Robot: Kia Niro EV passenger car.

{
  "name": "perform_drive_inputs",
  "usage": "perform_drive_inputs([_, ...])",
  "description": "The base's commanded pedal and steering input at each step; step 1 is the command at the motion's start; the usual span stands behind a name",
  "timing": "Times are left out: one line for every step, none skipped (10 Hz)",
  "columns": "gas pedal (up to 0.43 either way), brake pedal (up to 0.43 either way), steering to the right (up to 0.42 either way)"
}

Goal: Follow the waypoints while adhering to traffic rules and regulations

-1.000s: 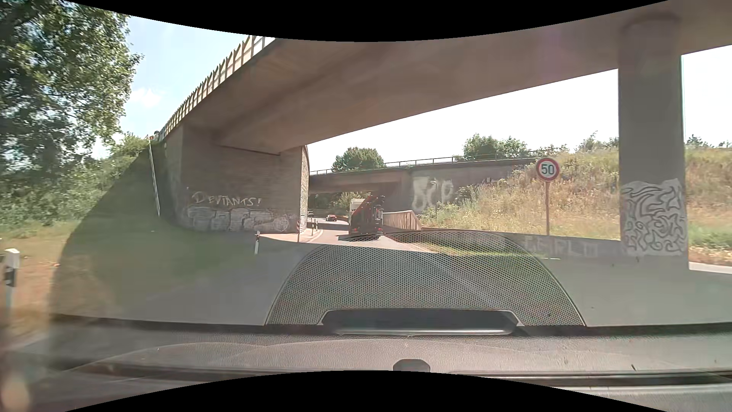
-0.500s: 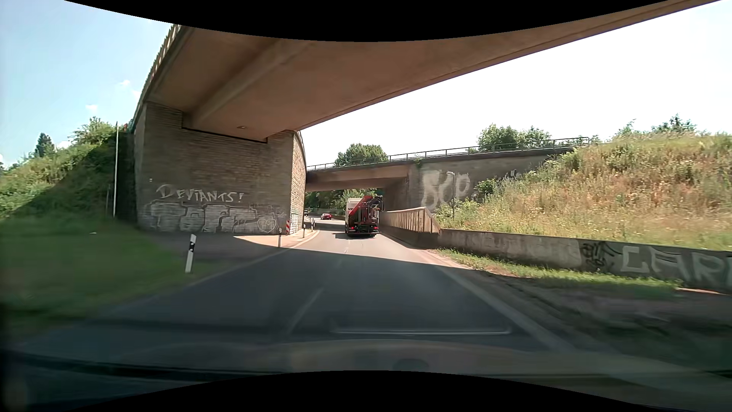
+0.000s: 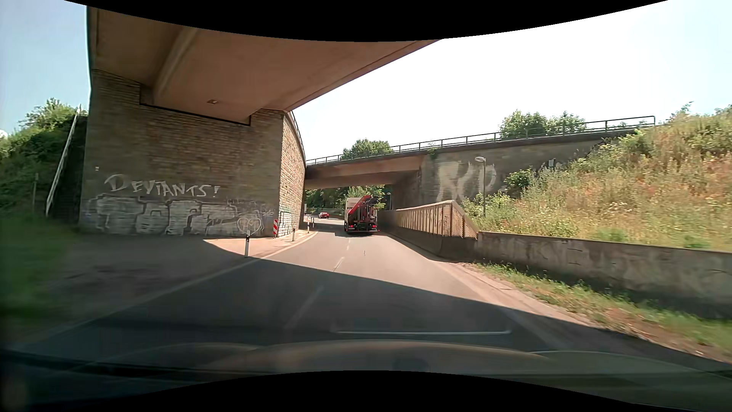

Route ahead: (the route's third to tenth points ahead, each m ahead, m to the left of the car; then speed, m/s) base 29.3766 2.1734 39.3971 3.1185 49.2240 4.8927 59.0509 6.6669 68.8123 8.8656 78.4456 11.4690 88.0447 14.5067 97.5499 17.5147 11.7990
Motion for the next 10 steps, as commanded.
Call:
perform_drive_inputs([0.000,0.018,-0.019])
perform_drive_inputs([0.000,0.018,-0.019])
perform_drive_inputs([0.000,0.018,-0.019])
perform_drive_inputs([0.000,0.018,-0.019])
perform_drive_inputs([0.039,0.018,-0.019])
perform_drive_inputs([0.047,0.018,-0.019])
perform_drive_inputs([0.047,0.018,-0.019])
perform_drive_inputs([0.047,0.018,-0.016])
perform_drive_inputs([0.059,0.018,-0.014])
perform_drive_inputs([0.110,0.018,-0.015])
